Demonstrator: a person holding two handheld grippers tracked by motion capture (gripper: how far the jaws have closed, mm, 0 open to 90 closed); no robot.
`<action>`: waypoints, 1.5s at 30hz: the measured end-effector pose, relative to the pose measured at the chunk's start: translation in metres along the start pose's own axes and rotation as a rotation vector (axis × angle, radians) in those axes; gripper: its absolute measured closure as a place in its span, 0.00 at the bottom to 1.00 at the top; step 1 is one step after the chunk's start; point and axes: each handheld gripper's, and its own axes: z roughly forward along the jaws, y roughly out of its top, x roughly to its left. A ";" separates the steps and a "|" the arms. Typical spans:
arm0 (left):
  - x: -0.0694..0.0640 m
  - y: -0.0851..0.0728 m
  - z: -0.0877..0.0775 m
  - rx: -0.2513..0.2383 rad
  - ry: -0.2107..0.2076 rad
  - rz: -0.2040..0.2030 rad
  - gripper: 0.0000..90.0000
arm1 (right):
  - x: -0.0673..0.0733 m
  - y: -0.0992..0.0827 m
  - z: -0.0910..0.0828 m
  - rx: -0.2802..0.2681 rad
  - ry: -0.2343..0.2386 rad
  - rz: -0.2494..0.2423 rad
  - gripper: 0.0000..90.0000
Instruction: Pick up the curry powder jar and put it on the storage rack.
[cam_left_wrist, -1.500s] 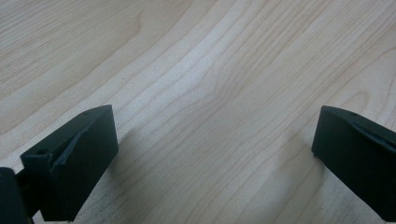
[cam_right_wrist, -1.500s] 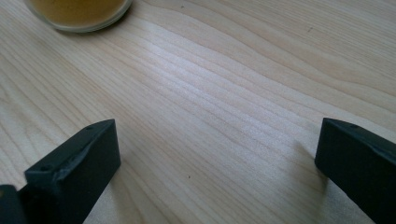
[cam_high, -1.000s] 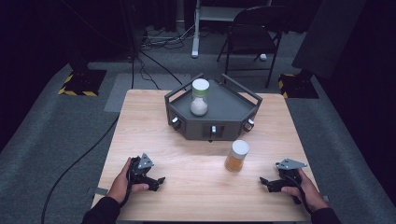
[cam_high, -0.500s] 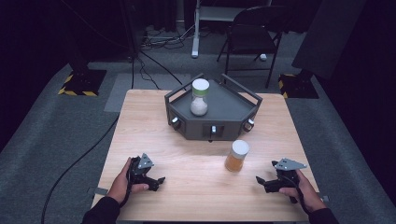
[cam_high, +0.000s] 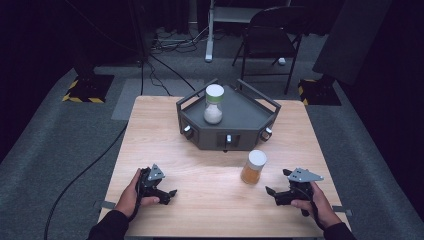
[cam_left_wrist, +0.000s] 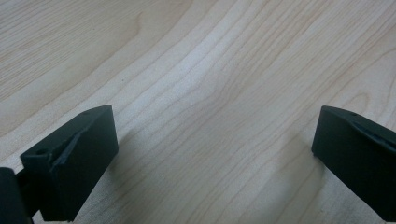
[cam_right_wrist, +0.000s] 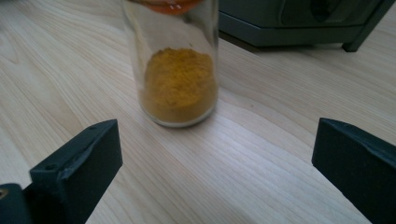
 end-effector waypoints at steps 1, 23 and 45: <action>0.000 0.000 0.000 0.000 0.000 0.001 0.00 | 0.001 0.001 0.000 -0.004 0.001 0.001 0.02; 0.000 0.000 0.000 0.001 -0.001 0.002 0.00 | 0.016 0.012 0.026 -0.086 -0.004 0.012 0.03; 0.000 0.000 0.000 0.001 -0.001 0.002 0.00 | 0.030 0.017 0.062 -0.193 0.005 0.042 0.20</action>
